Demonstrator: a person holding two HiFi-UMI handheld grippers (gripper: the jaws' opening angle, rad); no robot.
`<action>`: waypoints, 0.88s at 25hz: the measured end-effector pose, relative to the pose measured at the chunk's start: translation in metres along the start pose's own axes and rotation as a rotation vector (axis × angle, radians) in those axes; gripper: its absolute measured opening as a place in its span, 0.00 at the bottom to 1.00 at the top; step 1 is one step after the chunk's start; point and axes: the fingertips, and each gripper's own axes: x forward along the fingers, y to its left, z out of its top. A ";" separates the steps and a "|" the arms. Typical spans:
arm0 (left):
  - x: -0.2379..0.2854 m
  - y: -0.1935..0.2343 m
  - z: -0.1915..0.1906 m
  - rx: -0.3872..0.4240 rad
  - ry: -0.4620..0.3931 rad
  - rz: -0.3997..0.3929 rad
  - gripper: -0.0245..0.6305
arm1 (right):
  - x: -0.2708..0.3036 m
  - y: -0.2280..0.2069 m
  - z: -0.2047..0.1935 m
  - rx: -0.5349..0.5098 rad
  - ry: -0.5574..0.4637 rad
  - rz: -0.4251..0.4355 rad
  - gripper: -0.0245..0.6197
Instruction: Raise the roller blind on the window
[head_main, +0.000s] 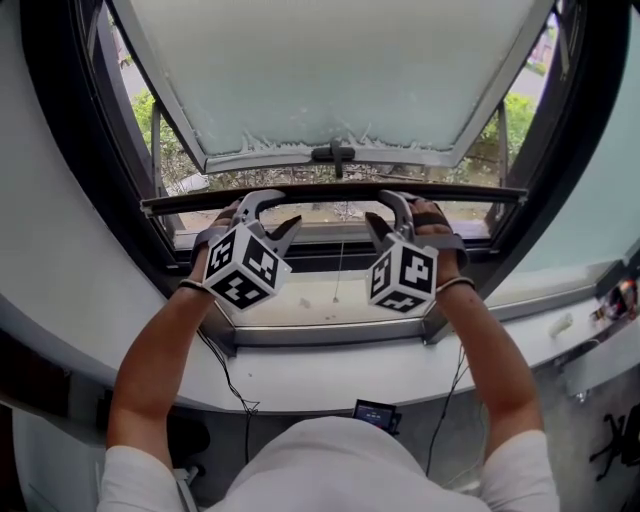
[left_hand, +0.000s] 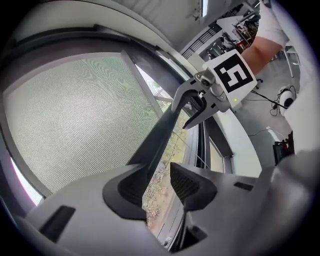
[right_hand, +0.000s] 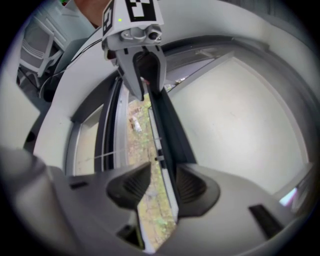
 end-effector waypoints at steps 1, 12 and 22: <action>-0.002 0.004 0.003 -0.003 -0.008 0.006 0.26 | -0.001 -0.005 0.002 0.003 -0.006 -0.012 0.28; -0.020 0.045 0.039 0.028 -0.054 0.064 0.26 | -0.014 -0.061 0.021 0.037 -0.057 -0.101 0.28; -0.028 0.063 0.055 0.039 -0.076 0.092 0.26 | -0.021 -0.083 0.028 0.011 -0.077 -0.145 0.27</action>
